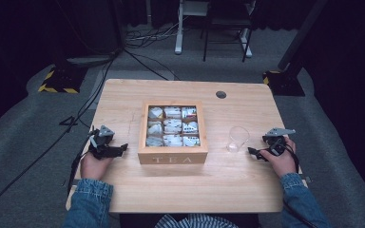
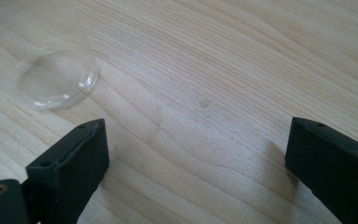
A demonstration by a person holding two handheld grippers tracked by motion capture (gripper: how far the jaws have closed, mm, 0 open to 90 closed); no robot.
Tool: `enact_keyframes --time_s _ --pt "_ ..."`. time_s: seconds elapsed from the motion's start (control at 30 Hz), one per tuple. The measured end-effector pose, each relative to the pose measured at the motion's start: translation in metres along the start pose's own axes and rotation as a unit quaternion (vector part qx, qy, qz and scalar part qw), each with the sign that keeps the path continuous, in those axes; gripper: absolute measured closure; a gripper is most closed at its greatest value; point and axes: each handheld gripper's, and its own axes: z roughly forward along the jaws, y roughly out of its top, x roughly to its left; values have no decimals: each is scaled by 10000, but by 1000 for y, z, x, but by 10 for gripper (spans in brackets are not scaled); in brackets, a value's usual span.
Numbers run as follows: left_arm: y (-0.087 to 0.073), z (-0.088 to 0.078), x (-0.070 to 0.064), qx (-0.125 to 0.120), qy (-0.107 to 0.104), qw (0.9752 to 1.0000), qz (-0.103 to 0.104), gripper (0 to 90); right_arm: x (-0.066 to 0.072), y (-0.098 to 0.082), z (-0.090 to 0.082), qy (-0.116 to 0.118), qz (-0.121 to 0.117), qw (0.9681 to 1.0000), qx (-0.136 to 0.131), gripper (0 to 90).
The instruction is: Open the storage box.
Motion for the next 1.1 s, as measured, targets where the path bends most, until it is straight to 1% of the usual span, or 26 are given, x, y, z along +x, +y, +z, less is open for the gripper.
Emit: enact_keyframes --time_s 0.07,0.1,0.13,0.17,0.23,0.27,0.33,0.37,0.4,0.43,0.47,0.5,0.6,0.7,0.8,0.97,1.03,1.07,1.1 --pt "1 0 0 74 -9 10000 12 234 0 0 0 1 1 10000 0 60" --pt "1 0 0 74 -9 10000 12 241 0 0 0 0 0 10000 1 60" --pt "3 -2 1 134 -33 9999 -24 250 0 0 0 1 0 10000 -1 60" --pt "3 -2 2 136 -60 9999 -49 262 0 0 0 -1 -1 10000 0 60" --pt "4 -5 4 190 -177 9996 -132 280 0 0 0 0 3 10000 -1 60" --pt "5 -7 4 160 -169 9996 -158 280 0 0 0 0 -1 10000 -1 60" --pt "6 -10 5 140 -164 9997 -126 283 0 0 0 -3 -2 10000 -2 61" --pt "9 -17 3 130 -125 9998 -105 283 0 0 0 -6 -8 10000 -4 63" --pt "9 -17 3 130 -125 9998 -105 284 0 0 0 -6 -8 10000 -4 63" --pt "11 -24 0 108 -88 9999 -18 287 0 0 0 -6 -9 10000 -4 64" --pt "11 -24 0 108 -88 9999 -18 289 0 0 0 -6 -9 10000 -4 64" --pt "13 -29 -2 99 -129 9999 24 289 0 0 0 -6 -9 10000 -4 64" --pt "15 -35 -5 107 -140 9998 75 293 0 0 0 -6 -9 10000 -5 64" --pt "17 -40 -6 91 -179 9998 64 293 0 0 0 -6 -8 10000 -5 64" --pt "19 -46 -8 10 -255 9997 29 293 0 0 0 -5 -8 10000 -5 64" --pt "21 -53 -11 18 -289 9995 111 300 0 0 0 -5 -8 10000 -4 64" --pt "23 -59 -15 -9 -364 9992 136 300 0 0 0 -5 -8 10000 -5 64" --pt "23 -59 -15 -9 -364 9992 136 302 0 0 0 -5 -8 10000 -5 64" --pt "24 -62 -18 -37 -386 9991 165 303 0 0 0 -5 -8 10000 -5 64"
